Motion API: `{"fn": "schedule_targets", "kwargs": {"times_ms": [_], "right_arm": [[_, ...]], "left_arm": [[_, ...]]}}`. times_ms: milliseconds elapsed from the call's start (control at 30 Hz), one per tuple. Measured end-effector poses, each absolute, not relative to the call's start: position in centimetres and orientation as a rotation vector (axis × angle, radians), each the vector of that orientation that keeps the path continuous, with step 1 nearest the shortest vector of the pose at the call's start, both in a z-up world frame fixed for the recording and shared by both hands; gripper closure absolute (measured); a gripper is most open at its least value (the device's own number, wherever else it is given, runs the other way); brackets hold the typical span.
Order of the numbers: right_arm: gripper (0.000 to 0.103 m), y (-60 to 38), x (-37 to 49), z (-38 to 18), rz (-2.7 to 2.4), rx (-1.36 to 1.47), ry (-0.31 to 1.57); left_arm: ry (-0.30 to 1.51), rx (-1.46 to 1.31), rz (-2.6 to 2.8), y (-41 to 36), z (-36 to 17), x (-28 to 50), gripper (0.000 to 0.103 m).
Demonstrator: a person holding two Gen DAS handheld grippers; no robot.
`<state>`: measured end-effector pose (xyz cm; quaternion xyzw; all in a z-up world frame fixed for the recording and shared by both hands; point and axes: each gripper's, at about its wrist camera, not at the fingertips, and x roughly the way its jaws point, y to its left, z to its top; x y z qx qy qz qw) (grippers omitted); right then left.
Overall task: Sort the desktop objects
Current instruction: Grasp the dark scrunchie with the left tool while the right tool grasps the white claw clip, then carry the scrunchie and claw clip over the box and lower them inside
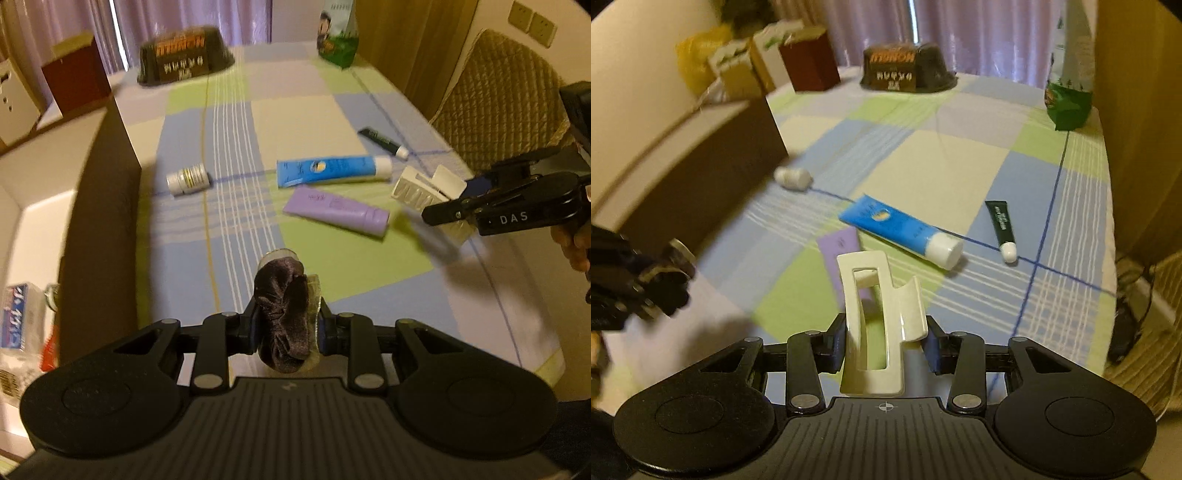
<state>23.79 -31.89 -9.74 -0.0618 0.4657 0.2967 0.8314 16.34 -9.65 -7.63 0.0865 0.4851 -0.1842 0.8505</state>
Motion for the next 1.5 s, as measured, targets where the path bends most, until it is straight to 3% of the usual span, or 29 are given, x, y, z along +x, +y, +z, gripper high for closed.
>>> {"fn": "schedule_targets", "kwargs": {"times_ms": [633,1100,1500], "right_arm": [[0.062,-20.4,20.0,-4.8,0.686,-0.022,0.965],[0.062,-7.6,19.7,-2.3,0.807,-0.036,0.878],[0.062,0.3,23.8,-4.1,0.801,-0.075,0.879]], "left_arm": [[0.865,0.187,-0.301,3.6,0.2,13.3,0.080],[0.863,0.204,-0.247,13.1,0.3,15.7,0.079],[0.845,0.223,-0.272,16.6,-0.4,20.1,0.079]]}}
